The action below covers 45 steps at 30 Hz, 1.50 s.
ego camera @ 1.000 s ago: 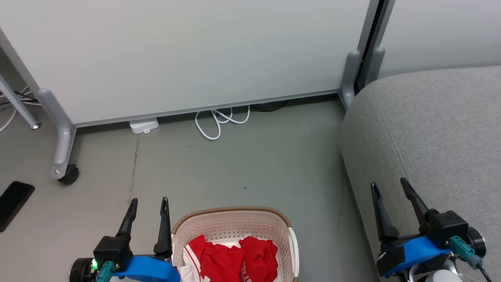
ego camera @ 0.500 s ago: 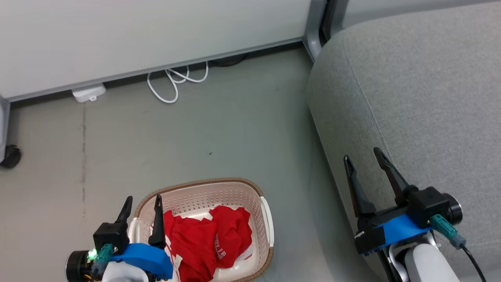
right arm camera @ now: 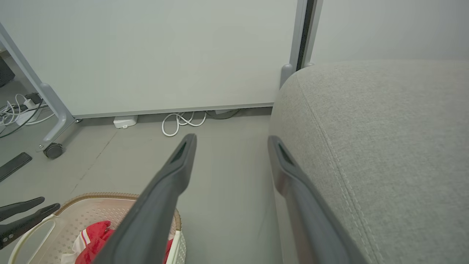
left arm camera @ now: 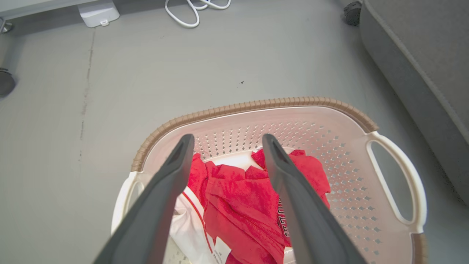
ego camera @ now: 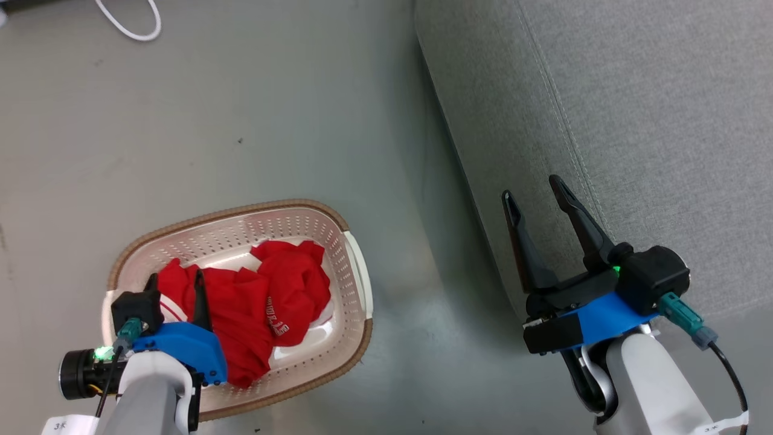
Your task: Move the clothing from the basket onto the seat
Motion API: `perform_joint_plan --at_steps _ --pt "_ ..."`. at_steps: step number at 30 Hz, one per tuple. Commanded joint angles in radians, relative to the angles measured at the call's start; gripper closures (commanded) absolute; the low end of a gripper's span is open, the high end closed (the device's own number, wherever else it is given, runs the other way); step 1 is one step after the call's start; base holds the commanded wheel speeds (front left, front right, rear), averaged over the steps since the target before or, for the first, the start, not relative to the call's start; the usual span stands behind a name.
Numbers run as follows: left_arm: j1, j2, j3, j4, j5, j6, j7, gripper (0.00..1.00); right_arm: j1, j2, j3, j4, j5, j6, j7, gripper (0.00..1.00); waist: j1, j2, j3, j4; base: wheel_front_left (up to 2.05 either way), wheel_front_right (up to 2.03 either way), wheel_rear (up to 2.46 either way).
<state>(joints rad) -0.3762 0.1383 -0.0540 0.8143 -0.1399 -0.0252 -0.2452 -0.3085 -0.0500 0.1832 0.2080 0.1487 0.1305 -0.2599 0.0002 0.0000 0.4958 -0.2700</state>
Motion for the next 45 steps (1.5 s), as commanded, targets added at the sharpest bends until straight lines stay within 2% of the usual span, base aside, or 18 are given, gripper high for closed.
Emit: perform_joint_plan --at_steps 1,9,24,28,32,37,38,39,40,42,43,45 --pt "-0.036 0.011 0.007 0.025 -0.001 0.015 0.009 0.00 -0.029 -0.001 0.007 -0.013 0.014 0.000 -0.006 0.00 -0.0002 0.0000 0.094 -0.063 0.00 0.00 0.00" --pt "-0.127 0.050 0.011 0.138 0.010 0.073 0.042 0.00 -0.053 -0.001 0.041 -0.053 0.077 0.000 -0.006 0.00 -0.0002 0.0000 0.196 -0.102 0.00 0.00 0.00" --pt "-0.209 0.112 0.007 0.255 0.016 0.159 0.075 0.00 -0.072 -0.001 0.094 -0.082 0.129 0.000 -0.006 0.00 -0.0002 0.0000 0.279 -0.151 0.00 0.00 0.00" --pt "-0.239 0.139 0.009 0.285 0.009 0.168 0.098 0.00 -0.080 -0.001 0.110 -0.091 0.148 0.000 -0.006 0.00 -0.0002 0.0000 0.312 -0.163 0.00 0.00 0.00" --pt "-0.261 0.161 0.017 0.312 -0.006 0.149 0.110 0.00 -0.088 -0.001 0.116 -0.096 0.160 0.000 -0.006 0.00 -0.0002 0.0000 0.335 -0.168 0.00 0.00 0.00" --pt "-0.295 0.154 0.026 0.356 -0.032 0.140 0.141 0.00 -0.096 -0.001 0.122 -0.097 0.169 0.000 -0.006 0.00 -0.0002 0.0000 0.352 -0.169 0.00 0.00 0.00" --pt "-0.300 0.154 0.024 0.362 -0.035 0.138 0.143 0.16 -0.098 -0.001 0.123 -0.097 0.171 0.000 -0.006 0.00 -0.0002 0.0000 0.353 -0.169 0.00 0.00 0.00" --pt "-0.304 0.154 0.022 0.368 -0.036 0.135 0.141 0.48 -0.100 -0.001 0.123 -0.097 0.172 0.000 -0.006 0.00 -0.0002 0.0000 0.355 -0.169 0.00 0.00 0.00" --pt "-0.304 0.154 0.022 0.368 -0.036 0.135 0.141 0.48 -0.100 -0.001 0.123 -0.097 0.172 0.000 -0.006 0.00 -0.0002 0.0000 0.355 -0.169 0.00 0.00 0.00" --pt "-0.313 0.152 0.016 0.376 -0.034 0.130 0.134 0.93 -0.102 -0.001 0.124 -0.096 0.173 0.000 -0.006 0.00 -0.0002 0.0000 0.355 -0.167 0.00 0.00 0.00" --pt "-0.316 0.151 0.015 0.380 -0.036 0.127 0.130 1.00 -0.103 -0.001 0.123 -0.095 0.173 0.000 -0.006 0.00 -0.0002 0.0000 0.355 -0.166 0.00 0.00 0.00" --pt "-0.321 0.150 0.011 0.390 -0.040 0.123 0.127 1.00 -0.102 -0.001 0.121 -0.093 0.173 0.000 -0.006 0.00 -0.0002 0.0000 0.355 -0.164 0.00 0.00 0.00"
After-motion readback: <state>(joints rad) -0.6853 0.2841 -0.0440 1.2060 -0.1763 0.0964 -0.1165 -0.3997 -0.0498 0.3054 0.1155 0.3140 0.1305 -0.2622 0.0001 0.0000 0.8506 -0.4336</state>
